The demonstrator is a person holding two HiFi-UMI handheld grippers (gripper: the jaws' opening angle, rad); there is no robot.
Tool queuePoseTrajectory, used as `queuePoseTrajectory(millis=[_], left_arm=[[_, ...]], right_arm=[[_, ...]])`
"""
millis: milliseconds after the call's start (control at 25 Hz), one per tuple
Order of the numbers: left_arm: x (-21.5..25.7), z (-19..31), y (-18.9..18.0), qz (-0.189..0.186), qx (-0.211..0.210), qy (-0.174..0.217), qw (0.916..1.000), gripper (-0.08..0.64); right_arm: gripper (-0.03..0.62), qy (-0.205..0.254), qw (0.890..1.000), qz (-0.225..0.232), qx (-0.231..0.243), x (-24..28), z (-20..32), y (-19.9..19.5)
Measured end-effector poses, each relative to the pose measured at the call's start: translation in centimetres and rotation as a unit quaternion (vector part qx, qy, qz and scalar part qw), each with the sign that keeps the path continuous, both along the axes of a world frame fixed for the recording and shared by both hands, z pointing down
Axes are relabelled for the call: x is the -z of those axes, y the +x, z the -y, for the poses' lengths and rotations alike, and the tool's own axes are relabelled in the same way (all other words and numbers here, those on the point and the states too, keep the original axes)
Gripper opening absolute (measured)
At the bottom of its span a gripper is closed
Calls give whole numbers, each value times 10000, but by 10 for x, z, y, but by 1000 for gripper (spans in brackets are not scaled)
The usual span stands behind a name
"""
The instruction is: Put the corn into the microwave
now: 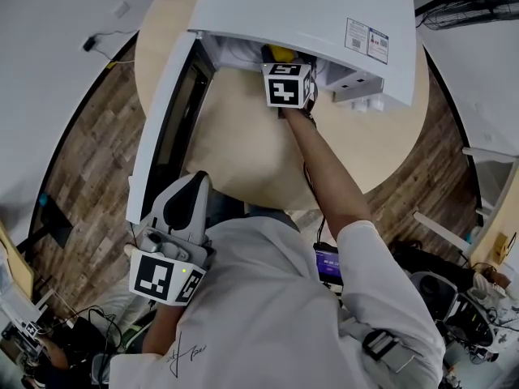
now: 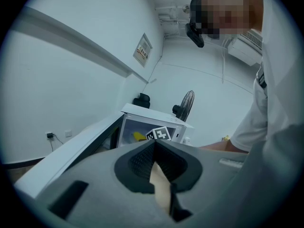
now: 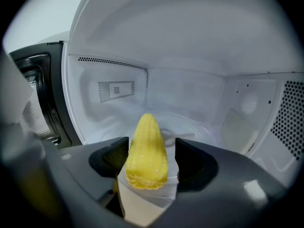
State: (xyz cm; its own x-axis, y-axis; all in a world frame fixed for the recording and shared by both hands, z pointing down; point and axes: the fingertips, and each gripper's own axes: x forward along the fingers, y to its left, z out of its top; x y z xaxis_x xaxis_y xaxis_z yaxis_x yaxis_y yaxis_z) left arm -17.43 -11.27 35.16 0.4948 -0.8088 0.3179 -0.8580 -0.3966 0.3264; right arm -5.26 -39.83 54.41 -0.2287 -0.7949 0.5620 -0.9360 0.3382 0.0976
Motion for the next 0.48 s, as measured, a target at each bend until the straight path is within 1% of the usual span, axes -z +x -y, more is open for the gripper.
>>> queuePoseTrajectory(millis=[200,480], left_arm=[[1,-5,3,-3,32,5,10000,-11],[9,-8,11,-51,-42,107,9999,-11]], right_arm=[[316,-48,9998,200,-36,1,-8,4],[296,-75,9995,306,-40,8,-19,7]])
